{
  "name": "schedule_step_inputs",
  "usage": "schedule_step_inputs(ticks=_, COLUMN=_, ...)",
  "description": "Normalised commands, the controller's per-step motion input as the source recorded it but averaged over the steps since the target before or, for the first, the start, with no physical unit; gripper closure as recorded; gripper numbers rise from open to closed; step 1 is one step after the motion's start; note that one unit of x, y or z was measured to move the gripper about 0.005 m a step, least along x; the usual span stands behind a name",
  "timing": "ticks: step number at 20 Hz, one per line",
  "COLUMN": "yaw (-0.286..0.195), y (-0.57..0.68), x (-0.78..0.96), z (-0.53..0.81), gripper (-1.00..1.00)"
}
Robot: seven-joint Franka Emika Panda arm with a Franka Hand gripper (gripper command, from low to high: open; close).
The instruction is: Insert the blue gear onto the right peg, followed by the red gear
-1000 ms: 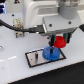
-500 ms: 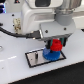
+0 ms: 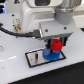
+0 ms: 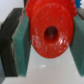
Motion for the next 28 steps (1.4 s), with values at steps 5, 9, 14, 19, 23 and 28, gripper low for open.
schedule_step_inputs(ticks=5, yaw=0.0, y=-0.2, x=0.27, z=0.0, gripper=1.0)
schedule_step_inputs(ticks=9, yaw=0.0, y=-0.27, x=0.23, z=-0.08, gripper=1.0)
schedule_step_inputs(ticks=14, yaw=0.0, y=-0.03, x=0.17, z=0.27, gripper=1.0)
schedule_step_inputs(ticks=19, yaw=0.0, y=-0.04, x=0.15, z=0.26, gripper=1.0)
schedule_step_inputs(ticks=23, yaw=0.0, y=-0.08, x=0.21, z=-0.03, gripper=1.0)
schedule_step_inputs(ticks=28, yaw=0.0, y=-0.11, x=0.19, z=-0.16, gripper=1.0)
